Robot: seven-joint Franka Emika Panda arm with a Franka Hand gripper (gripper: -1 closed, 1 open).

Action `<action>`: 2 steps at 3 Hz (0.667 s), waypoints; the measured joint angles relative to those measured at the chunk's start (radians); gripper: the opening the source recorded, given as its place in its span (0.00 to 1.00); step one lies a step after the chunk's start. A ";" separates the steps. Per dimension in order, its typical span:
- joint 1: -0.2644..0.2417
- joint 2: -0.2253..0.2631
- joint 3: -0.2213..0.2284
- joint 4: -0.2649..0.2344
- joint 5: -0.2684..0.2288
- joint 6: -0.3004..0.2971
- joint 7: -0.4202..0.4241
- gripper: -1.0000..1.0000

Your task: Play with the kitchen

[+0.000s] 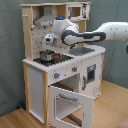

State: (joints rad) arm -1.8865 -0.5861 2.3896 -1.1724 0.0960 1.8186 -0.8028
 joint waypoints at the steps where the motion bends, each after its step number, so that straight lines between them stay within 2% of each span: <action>1: -0.001 0.000 0.001 0.004 0.000 -0.010 -0.001 0.00; 2: -0.003 0.001 0.000 0.010 0.000 -0.035 -0.002 0.00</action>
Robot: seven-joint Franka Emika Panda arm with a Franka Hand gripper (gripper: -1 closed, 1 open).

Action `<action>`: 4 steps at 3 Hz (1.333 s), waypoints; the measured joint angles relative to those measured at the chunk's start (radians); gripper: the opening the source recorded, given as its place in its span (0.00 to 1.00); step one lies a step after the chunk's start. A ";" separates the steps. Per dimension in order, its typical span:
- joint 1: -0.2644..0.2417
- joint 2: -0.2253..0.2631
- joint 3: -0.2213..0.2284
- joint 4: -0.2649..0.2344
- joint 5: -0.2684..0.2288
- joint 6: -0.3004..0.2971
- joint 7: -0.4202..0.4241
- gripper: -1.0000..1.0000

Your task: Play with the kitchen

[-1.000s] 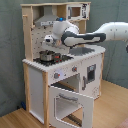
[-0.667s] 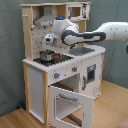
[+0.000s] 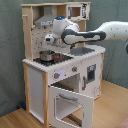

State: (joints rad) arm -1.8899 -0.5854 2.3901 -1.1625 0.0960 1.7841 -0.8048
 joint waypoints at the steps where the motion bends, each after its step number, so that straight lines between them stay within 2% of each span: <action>1: -0.008 0.005 -0.004 0.000 0.000 -0.101 -0.002 0.00; 2: -0.008 0.059 -0.026 0.000 -0.009 -0.197 -0.002 0.00; 4: -0.002 0.159 -0.032 -0.012 -0.065 -0.377 0.038 0.00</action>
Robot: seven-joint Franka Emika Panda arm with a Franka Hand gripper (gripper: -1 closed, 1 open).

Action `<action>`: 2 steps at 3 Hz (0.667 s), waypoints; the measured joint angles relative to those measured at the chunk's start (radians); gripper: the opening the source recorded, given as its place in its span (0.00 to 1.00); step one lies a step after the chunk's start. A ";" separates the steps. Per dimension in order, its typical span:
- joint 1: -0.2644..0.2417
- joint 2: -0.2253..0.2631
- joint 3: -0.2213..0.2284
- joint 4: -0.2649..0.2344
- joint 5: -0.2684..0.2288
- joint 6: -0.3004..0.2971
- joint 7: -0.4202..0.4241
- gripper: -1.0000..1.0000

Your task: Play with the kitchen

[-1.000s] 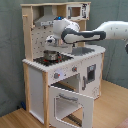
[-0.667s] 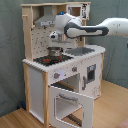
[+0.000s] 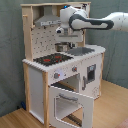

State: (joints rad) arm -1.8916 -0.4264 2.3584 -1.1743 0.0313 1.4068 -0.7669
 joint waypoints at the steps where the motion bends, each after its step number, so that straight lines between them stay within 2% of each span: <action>1: 0.014 0.048 0.000 -0.031 -0.034 -0.078 0.044 0.00; 2: 0.033 0.097 0.000 -0.092 -0.068 -0.109 0.090 0.00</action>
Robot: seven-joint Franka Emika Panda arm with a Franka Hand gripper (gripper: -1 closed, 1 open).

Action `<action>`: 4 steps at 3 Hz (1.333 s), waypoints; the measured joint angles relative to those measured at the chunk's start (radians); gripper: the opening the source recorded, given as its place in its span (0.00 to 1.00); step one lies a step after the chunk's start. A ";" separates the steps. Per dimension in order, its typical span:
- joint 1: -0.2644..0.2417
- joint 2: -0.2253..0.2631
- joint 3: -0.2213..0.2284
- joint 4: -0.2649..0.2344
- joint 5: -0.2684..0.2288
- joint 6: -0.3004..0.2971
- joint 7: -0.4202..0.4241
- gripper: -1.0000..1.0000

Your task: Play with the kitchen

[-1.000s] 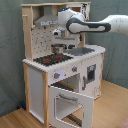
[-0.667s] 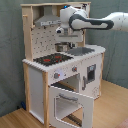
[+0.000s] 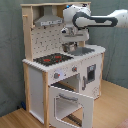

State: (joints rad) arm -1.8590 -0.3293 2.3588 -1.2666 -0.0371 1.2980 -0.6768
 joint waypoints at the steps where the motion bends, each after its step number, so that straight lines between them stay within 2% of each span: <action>1: 0.018 0.050 0.000 -0.069 -0.036 -0.006 0.041 0.00; 2: 0.036 0.113 0.000 -0.150 -0.079 -0.006 0.086 0.00; 4: 0.066 0.273 0.004 -0.323 -0.187 0.003 0.187 0.00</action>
State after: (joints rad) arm -1.7929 -0.0563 2.3632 -1.5901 -0.2240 1.3013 -0.4900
